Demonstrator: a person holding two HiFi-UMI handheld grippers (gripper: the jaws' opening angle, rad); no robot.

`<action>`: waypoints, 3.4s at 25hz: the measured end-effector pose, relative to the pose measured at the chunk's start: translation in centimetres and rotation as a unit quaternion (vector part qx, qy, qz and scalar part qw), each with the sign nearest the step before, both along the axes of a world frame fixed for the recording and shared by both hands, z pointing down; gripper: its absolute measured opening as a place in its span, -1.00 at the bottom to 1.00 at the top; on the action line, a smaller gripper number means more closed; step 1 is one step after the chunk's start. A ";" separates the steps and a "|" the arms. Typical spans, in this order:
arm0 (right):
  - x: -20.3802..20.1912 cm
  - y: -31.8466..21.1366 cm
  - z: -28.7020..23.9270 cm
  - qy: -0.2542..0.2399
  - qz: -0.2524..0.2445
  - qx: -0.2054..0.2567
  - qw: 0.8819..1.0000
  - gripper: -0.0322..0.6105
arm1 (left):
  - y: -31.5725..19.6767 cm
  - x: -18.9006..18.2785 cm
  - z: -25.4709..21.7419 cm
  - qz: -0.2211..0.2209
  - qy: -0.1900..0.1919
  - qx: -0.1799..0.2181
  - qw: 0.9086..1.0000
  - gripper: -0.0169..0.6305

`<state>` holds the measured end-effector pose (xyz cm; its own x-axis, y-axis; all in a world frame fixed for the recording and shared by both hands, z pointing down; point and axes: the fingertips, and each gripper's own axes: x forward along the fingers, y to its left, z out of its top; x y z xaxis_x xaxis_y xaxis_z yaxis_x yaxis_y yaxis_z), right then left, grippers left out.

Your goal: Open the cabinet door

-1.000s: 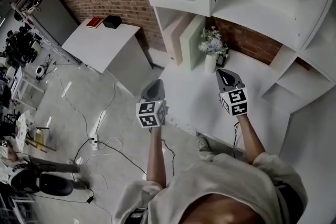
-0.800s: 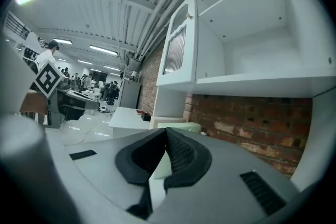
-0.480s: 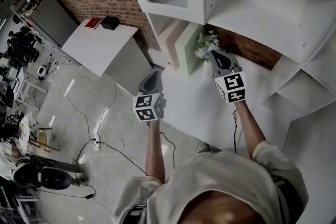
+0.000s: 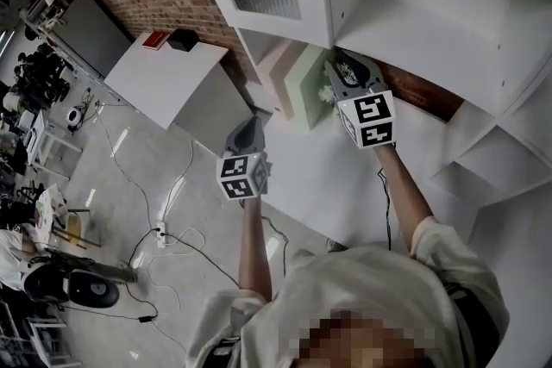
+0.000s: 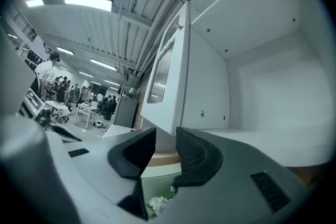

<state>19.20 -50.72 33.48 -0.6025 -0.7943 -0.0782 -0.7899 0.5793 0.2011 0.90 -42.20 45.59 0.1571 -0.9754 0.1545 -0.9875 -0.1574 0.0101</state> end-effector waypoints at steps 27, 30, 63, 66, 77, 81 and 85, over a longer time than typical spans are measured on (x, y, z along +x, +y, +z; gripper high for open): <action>-1.8 -2.8 -1.7 -0.014 0.032 0.008 0.999 -0.53 | -4.4 -3.8 0.7 0.050 0.010 0.008 0.999 -0.87; -1.9 -2.4 -1.7 -0.024 0.022 0.009 0.999 -0.54 | -4.4 -4.0 0.8 0.052 0.013 0.009 0.999 -0.87; -4.6 1.0 -1.4 -0.057 0.117 0.004 0.991 -0.55 | -4.6 -11.0 1.3 0.118 0.031 0.014 0.992 -0.87; -5.2 1.7 -1.4 -0.055 0.145 0.003 0.988 -0.54 | -5.4 -12.0 1.0 0.145 0.031 0.015 0.989 -0.87; -6.6 3.3 -1.4 -0.049 0.203 -0.011 0.978 -0.53 | -5.5 -15.4 0.7 0.213 0.024 0.019 0.976 -0.87; -6.7 3.4 -1.2 -0.050 0.213 -0.012 0.976 -0.53 | -5.8 -16.3 0.9 0.222 0.029 0.015 0.974 -0.87; -6.8 3.3 -1.3 -0.049 0.209 -0.007 0.977 -0.53 | -7.0 -15.3 0.5 0.223 0.039 0.021 0.974 -0.87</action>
<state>12.45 -47.39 32.22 -0.2164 -0.9706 -0.1056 -0.9728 0.2052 0.1073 -14.41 -49.25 46.10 0.5763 -0.8127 0.0861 -0.8173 -0.5725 0.0657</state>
